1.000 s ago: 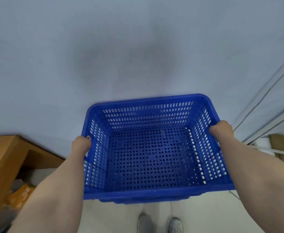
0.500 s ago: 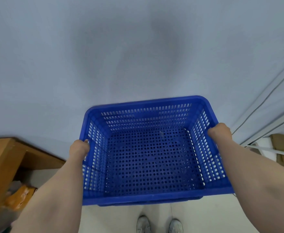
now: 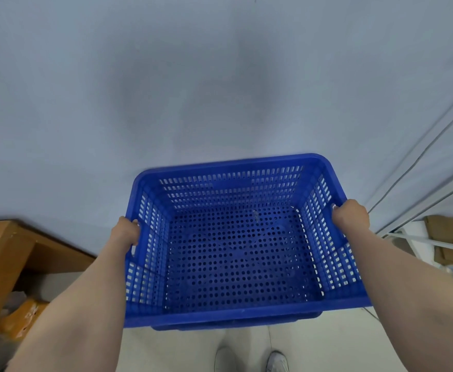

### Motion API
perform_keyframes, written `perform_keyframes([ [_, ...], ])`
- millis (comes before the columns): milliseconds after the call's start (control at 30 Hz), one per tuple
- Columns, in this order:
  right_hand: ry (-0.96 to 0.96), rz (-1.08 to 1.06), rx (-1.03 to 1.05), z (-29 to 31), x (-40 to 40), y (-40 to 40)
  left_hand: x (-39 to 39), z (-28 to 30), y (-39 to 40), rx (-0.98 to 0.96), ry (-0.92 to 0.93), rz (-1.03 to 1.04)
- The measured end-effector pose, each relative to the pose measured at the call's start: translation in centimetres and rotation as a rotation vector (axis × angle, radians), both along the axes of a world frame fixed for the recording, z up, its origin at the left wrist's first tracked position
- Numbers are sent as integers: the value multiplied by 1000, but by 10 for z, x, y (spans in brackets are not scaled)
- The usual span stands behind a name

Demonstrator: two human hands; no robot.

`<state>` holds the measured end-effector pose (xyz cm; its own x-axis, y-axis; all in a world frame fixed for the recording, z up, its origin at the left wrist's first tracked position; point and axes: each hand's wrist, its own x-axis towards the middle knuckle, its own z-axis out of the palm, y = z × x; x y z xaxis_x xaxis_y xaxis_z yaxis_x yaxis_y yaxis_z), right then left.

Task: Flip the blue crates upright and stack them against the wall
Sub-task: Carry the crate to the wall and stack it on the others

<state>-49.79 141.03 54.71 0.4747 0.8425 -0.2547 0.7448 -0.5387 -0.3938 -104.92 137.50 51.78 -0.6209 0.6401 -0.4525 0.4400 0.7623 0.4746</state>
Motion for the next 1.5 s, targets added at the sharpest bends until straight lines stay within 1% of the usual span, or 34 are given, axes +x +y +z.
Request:
perform_keyframes([
  [133, -22, -10, -43, 0, 0, 0, 0, 1, -2, -12, 27, -31],
  [267, -39, -1, -56, -4, -3, -5, 12, 6, -16, -46, 123, -92],
  [333, -53, 9, -58, -4, -4, -6, 13, 4, -21, -45, 143, -105],
  [767, -158, 14, -60, -4, -10, -16, 13, 6, -27, -18, 152, -127],
  [1000, -147, 40, -46, -5, -11, -26, 9, 13, -23, 4, 139, -144],
  [1133, -96, 38, -115, 0, -9, -20, 10, 14, -22, 0, 131, -139],
  [1233, -76, 34, -148, 4, -11, -21, 11, 9, -33, 0, 167, -154],
  [1500, -102, 50, -141, 1, -14, -26, 6, 7, -44, -26, 135, -123],
])
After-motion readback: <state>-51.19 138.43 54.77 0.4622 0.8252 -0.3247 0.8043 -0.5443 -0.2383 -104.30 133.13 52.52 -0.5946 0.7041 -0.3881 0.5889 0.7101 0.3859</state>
